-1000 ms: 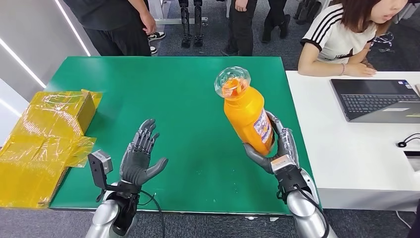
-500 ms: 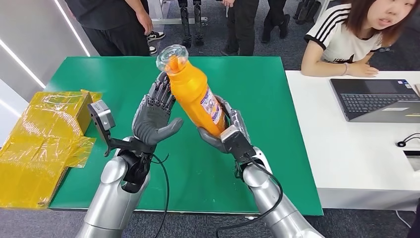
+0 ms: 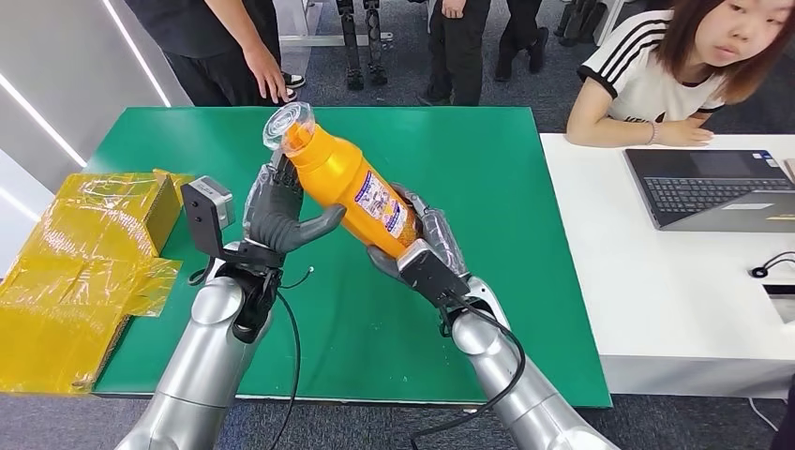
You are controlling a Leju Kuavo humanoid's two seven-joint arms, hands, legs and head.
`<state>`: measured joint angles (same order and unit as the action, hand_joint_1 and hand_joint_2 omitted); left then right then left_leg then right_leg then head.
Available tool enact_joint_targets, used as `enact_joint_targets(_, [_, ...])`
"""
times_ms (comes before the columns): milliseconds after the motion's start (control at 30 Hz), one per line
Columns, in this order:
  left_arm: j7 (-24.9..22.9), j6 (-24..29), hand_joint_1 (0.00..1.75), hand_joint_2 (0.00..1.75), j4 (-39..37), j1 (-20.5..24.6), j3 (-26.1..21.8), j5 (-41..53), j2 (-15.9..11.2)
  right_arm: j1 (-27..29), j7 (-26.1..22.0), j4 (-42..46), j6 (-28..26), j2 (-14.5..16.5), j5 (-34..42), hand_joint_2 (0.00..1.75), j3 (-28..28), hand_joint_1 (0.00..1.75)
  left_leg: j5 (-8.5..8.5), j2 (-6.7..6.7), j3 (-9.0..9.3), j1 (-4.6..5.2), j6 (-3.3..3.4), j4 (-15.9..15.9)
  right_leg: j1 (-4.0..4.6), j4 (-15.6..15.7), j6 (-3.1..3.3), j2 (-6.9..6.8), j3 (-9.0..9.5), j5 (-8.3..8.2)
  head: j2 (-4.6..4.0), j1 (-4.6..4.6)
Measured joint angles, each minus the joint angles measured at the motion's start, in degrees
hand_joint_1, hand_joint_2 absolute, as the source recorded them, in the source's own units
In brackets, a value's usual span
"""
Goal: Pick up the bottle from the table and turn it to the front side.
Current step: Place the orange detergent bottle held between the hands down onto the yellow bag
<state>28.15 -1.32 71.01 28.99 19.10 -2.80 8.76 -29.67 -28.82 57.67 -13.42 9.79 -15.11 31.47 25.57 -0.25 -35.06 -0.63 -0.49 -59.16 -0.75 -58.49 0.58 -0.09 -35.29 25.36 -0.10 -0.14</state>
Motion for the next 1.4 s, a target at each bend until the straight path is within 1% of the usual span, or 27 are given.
enact_joint_targets(33, [-0.1, -0.5, 0.07, 1.75, -0.6, 0.3, -0.1, -0.2, -0.1, 0.0, 0.0, -0.3, 0.0, -0.1, 0.0, 1.75, 0.0, 1.75, 0.0, 0.0, 0.0, 0.0, 0.0, 0.0, 0.0, 0.0, 0.0, 0.0, 0.0, 0.0, 0.0, 0.0])
enact_joint_targets(133, [-0.4, -3.0, 1.38, 1.75, -2.3, 0.7, -0.6, -2.3, -0.1, 0.1, -0.2, -1.1, 0.0, -0.5, 0.1, 1.75, 0.0, 1.75, 0.01, 0.01, 0.0, 0.0, 0.0, 0.0, 0.0, 0.0, 0.0, 0.02, -0.01, 0.0, -0.01, 0.0])
enact_joint_targets(167, [-0.6, -4.1, 1.72, 1.75, -2.8, 0.8, -0.7, -3.5, -0.1, 0.1, -0.3, -1.4, 0.0, -0.5, 0.0, 1.75, 0.0, 1.75, 0.01, 0.01, 0.0, 0.0, -0.01, 0.0, 0.0, 0.0, 0.0, 0.03, -0.02, 0.0, -0.01, 0.0])
enact_joint_targets(233, [-1.4, -6.7, 1.67, 1.75, -3.6, 0.9, -0.8, -6.6, 0.0, 0.0, -0.5, -1.9, -0.1, -0.5, 0.0, 1.75, 0.0, 1.75, 0.02, 0.01, -0.01, 0.0, -0.01, 0.0, 0.0, 0.0, 0.0, 0.03, -0.02, 0.0, -0.01, 0.01])
enact_joint_targets(333, [-3.5, -11.7, 1.67, 1.75, -4.0, 0.7, -0.9, -13.3, 0.1, 0.0, -0.9, -2.6, -0.5, -0.5, -0.1, 1.75, 0.0, 1.75, 0.02, 0.02, -0.01, 0.0, -0.01, 0.0, 0.0, 0.0, 0.0, 0.04, -0.02, 0.01, -0.01, 0.0])
enact_joint_targets(367, [-4.2, -13.1, 1.33, 1.75, -4.0, 0.6, -0.9, -15.4, 0.1, 0.1, -1.0, -2.8, -0.7, -0.5, -0.2, 1.75, 0.0, 1.75, 0.02, 0.03, -0.01, 0.0, -0.01, 0.0, 0.0, 0.0, 0.0, 0.05, -0.03, 0.0, -0.01, -0.01])
enact_joint_targets(400, [-4.8, -14.2, 0.93, 1.75, -4.0, 0.4, -1.0, -17.4, 0.1, 0.1, -1.2, -2.9, -0.8, -0.5, -0.2, 1.75, 0.0, 1.75, 0.02, 0.04, 0.0, 0.0, -0.01, 0.0, 0.0, 0.0, 0.0, 0.06, -0.03, 0.0, -0.01, 0.0])
enact_joint_targets(467, [-5.9, -15.8, 0.21, 1.75, -3.7, -0.1, -1.1, -20.5, 0.2, 0.2, -1.5, -3.3, -1.0, -0.6, -0.2, 1.75, 0.0, 1.75, 0.02, 0.04, 0.0, 0.0, -0.01, 0.0, 0.0, 0.0, 0.0, 0.06, -0.04, 0.01, -0.01, -0.01])
enact_joint_targets(500, [-6.2, -16.3, 0.13, 1.75, -3.4, -0.4, -1.1, -21.6, 0.4, 0.4, -1.7, -3.4, -1.1, -0.6, -0.2, 1.75, 0.0, 1.75, 0.02, 0.04, -0.01, 0.0, -0.01, 0.0, 0.0, 0.0, 0.0, 0.05, -0.05, 0.01, -0.01, 0.0])
enact_joint_targets(600, [-6.6, -16.2, 0.0, 1.75, -1.9, -1.2, -1.0, -23.1, 1.2, 0.9, -1.9, -3.7, -1.5, -0.7, -0.1, 1.75, -0.2, 1.75, 0.02, 0.03, -0.01, 0.0, -0.01, 0.0, 0.0, 0.0, 0.0, 0.04, -0.04, 0.01, 0.0, 0.0])
enact_joint_targets(700, [-6.4, -14.6, 0.0, 1.75, -0.6, -1.2, -0.5, -22.4, 2.2, 1.5, -1.8, -4.2, -2.0, -0.8, -0.3, 1.75, -0.8, 1.75, 0.02, 0.03, -0.02, 0.01, -0.01, 0.0, -0.01, 0.0, 0.0, 0.05, -0.04, 0.0, -0.01, 0.0])
enact_joint_targets(867, [-4.6, -11.0, 0.0, 1.75, -0.2, -0.6, 0.9, -19.1, 3.3, 2.3, -1.8, -4.8, -2.2, -0.8, -1.0, 1.75, -1.8, 1.75, 0.02, 0.04, -0.01, 0.01, -0.01, 0.0, -0.01, 0.0, -0.01, 0.05, -0.04, 0.0, -0.01, 0.0])
enact_joint_targets(1167, [-1.2, -3.4, 0.0, 1.75, -1.8, 1.8, 2.5, -10.9, 3.5, 2.7, -1.7, -4.7, -2.1, -0.8, -2.3, 1.75, -2.8, 1.75, 0.02, 0.05, -0.01, 0.0, -0.01, 0.0, 0.0, 0.0, 0.0, 0.07, -0.05, 0.0, -0.01, 0.0])
enact_joint_targets(1267, [-0.7, -2.5, 0.0, 1.75, -3.2, 2.4, 2.6, -9.6, 3.5, 2.6, -1.8, -4.6, -2.6, -0.8, -3.2, 1.75, -2.8, 1.75, 0.02, 0.05, -0.01, 0.0, -0.01, 0.0, 0.0, 0.0, 0.0, 0.08, -0.05, 0.0, -0.01, 0.01])
enact_joint_targets(1400, [-0.5, -2.5, 0.0, 1.75, -5.1, 2.9, 2.6, -9.0, 3.4, 2.2, -2.0, -3.4, -3.9, -0.8, -5.1, 1.75, -2.8, 1.75, 0.02, 0.04, -0.02, 0.0, -0.01, 0.0, 0.0, 0.0, -0.01, 0.07, -0.04, -0.01, -0.01, 0.01])
